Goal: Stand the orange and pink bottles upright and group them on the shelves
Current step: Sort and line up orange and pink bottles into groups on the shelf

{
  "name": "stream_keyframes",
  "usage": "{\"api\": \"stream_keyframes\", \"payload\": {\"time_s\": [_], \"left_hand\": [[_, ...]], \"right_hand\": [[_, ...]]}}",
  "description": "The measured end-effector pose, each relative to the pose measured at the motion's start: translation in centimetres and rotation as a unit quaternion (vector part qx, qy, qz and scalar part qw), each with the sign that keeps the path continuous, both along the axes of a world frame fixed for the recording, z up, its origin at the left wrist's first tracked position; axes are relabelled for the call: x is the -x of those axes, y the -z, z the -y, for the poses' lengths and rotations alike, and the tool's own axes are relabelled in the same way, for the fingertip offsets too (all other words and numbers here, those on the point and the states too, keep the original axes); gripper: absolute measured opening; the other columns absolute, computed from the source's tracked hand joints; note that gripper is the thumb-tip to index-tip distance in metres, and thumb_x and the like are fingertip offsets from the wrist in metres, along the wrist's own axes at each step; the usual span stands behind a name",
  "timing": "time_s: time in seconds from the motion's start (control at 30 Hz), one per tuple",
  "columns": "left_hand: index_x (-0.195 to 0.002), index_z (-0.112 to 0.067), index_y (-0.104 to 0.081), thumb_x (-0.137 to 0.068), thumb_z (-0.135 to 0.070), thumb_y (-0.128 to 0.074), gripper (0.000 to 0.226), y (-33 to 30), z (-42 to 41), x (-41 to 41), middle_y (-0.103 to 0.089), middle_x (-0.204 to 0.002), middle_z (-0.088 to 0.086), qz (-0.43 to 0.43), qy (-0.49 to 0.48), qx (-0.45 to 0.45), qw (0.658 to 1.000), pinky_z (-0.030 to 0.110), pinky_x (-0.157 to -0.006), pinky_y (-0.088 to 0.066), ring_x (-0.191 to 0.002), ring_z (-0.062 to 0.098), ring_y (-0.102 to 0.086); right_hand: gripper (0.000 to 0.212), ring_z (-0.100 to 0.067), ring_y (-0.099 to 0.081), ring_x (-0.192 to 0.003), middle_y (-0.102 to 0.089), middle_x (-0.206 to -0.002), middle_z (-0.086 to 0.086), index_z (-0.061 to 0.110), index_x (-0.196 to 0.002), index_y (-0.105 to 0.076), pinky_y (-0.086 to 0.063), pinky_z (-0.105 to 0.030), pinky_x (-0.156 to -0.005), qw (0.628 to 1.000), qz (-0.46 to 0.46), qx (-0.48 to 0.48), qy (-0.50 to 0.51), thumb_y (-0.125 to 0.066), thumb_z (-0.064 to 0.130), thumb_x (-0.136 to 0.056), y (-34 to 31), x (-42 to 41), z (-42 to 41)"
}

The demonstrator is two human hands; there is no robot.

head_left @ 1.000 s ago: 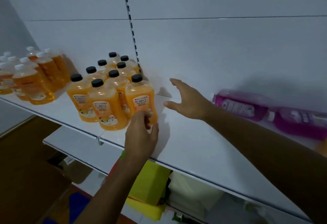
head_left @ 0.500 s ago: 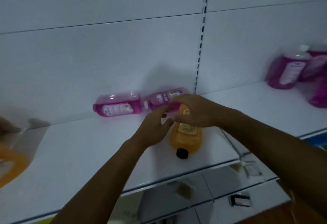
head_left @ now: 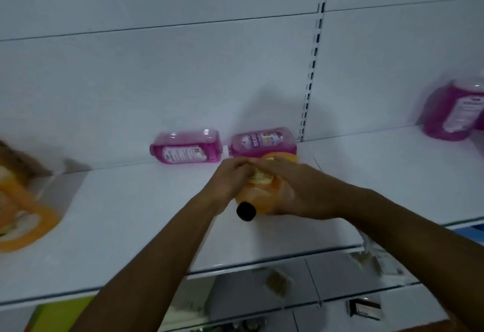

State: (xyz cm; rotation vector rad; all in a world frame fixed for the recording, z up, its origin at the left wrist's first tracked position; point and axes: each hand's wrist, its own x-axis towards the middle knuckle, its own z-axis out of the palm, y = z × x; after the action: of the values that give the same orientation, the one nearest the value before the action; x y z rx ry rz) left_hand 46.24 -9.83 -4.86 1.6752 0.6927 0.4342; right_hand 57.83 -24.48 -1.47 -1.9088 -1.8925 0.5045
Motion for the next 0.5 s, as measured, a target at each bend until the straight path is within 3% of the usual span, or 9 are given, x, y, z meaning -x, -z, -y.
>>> {"api": "stream_keyframes", "payload": {"time_s": [0.03, 0.13, 0.23, 0.3, 0.4, 0.5], "left_hand": [[-0.098, -0.008, -0.071, -0.092, -0.015, -0.050, 0.023, -0.4, -0.2, 1.1, -0.072, -0.099, 0.015, 0.011, -0.032, 0.048, 0.998, 0.045, -0.086, -0.053, -0.096, 0.033, -0.067], [-0.095, -0.004, -0.070, -0.089, -0.021, -0.048, 0.029, -1.2, -0.9, 4.9, -0.072, -0.094, 0.018, 0.048, -0.100, 0.174, 0.978, 0.040, -0.080, -0.051, -0.084, 0.031, -0.066], [-0.100, 0.003, -0.067, -0.097, -0.023, -0.036, 0.040, -2.7, -2.6, 9.3, -0.071, -0.093, 0.018, 0.151, -0.108, 0.237, 0.954, 0.031, -0.074, -0.056, -0.080, 0.026, -0.069], [-0.108, -0.005, -0.067, -0.100, -0.023, -0.036, 0.036, -3.8, -2.6, 11.6, -0.071, -0.103, 0.014, 0.146, -0.104, 0.170, 0.969, 0.032, -0.080, -0.058, -0.091, 0.025, -0.070], [-0.134, -0.026, -0.052, -0.103, -0.036, -0.035, 0.037, -3.3, -1.2, 13.2, -0.058, -0.134, 0.001, 0.017, -0.093, -0.043, 0.995, 0.036, -0.100, -0.049, -0.117, 0.018, -0.058], [-0.144, -0.028, -0.038, -0.101, -0.041, -0.038, 0.044, -2.3, -0.8, 14.9, -0.049, -0.141, 0.001, 0.042, -0.127, -0.024, 0.991, 0.038, -0.104, -0.046, -0.123, 0.019, -0.052]], "right_hand": [[0.069, 0.013, -0.041, -0.118, -0.045, -0.132, 0.025, 0.044, -0.140, -0.033, -0.040, -0.018, -0.102, 0.998, -0.041, -0.038, 0.000, -0.072, 0.038, -0.082, -0.9, 0.5, -0.7], [0.034, 0.006, -0.061, -0.101, -0.068, -0.113, 0.011, 0.032, -0.123, -0.060, -0.049, -0.019, -0.091, 0.979, -0.123, -0.160, 0.027, -0.064, 0.025, -0.091, -3.0, 1.8, -4.0], [0.025, 0.008, -0.061, -0.092, -0.067, -0.107, 0.016, 0.031, -0.116, -0.065, -0.042, -0.004, -0.080, 0.986, -0.086, -0.142, -0.025, -0.058, 0.032, -0.093, -3.8, 4.6, -7.6], [0.029, 0.006, -0.056, -0.088, -0.062, -0.108, 0.017, 0.029, -0.121, -0.063, -0.039, -0.004, -0.077, 0.991, 0.010, -0.089, -0.096, -0.055, 0.037, -0.094, -2.1, 7.4, -9.7], [0.025, 0.001, -0.056, -0.081, -0.068, -0.108, 0.005, 0.018, -0.116, -0.066, -0.046, -0.012, -0.073, 0.983, 0.040, -0.134, -0.120, -0.060, 0.025, -0.093, 0.6, 10.4, -12.2], [0.018, 0.001, -0.057, -0.070, -0.069, -0.094, 0.003, 0.014, -0.107, -0.069, -0.041, -0.011, -0.062, 0.981, 0.018, -0.145, -0.129, -0.062, 0.020, -0.091, 1.3, 11.6, -14.0]]}}
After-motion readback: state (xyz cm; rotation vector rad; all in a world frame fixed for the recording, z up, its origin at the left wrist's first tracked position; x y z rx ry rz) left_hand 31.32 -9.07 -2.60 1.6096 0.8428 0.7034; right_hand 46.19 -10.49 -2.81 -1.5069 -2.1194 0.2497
